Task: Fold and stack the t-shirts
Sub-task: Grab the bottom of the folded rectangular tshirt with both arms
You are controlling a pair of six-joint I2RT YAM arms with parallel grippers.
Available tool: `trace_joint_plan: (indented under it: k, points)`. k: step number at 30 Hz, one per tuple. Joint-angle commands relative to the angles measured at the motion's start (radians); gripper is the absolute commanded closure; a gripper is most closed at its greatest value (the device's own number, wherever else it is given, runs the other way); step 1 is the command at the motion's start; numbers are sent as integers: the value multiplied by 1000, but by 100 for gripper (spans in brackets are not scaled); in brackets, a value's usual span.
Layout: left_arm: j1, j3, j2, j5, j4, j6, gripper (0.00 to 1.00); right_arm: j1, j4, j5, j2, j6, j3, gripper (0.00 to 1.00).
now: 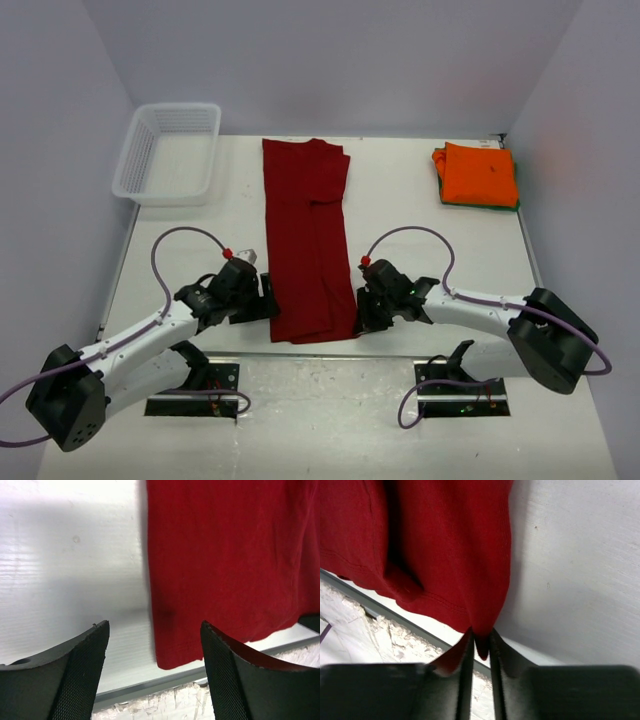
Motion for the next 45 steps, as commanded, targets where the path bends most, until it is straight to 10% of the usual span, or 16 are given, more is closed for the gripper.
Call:
trace_joint_plan:
  k: [1,6,28,37,45]
  points:
    - [-26,-10,12,58,12,-43,25,-4,24,3,12,-11,26,85]
    - [-42,-18,22,87,20,-69,23,-4,41,-9,19,-9,21,99]
    - [-212,-64,100,63,70,-205,48,-7,49,-12,7,-17,-2,100]
    - [-213,-72,45,49,26,-219,100,-10,32,-1,10,-29,6,100]
    - [-218,-56,2,67,0,-185,100,-10,-41,28,-47,-92,49,100]
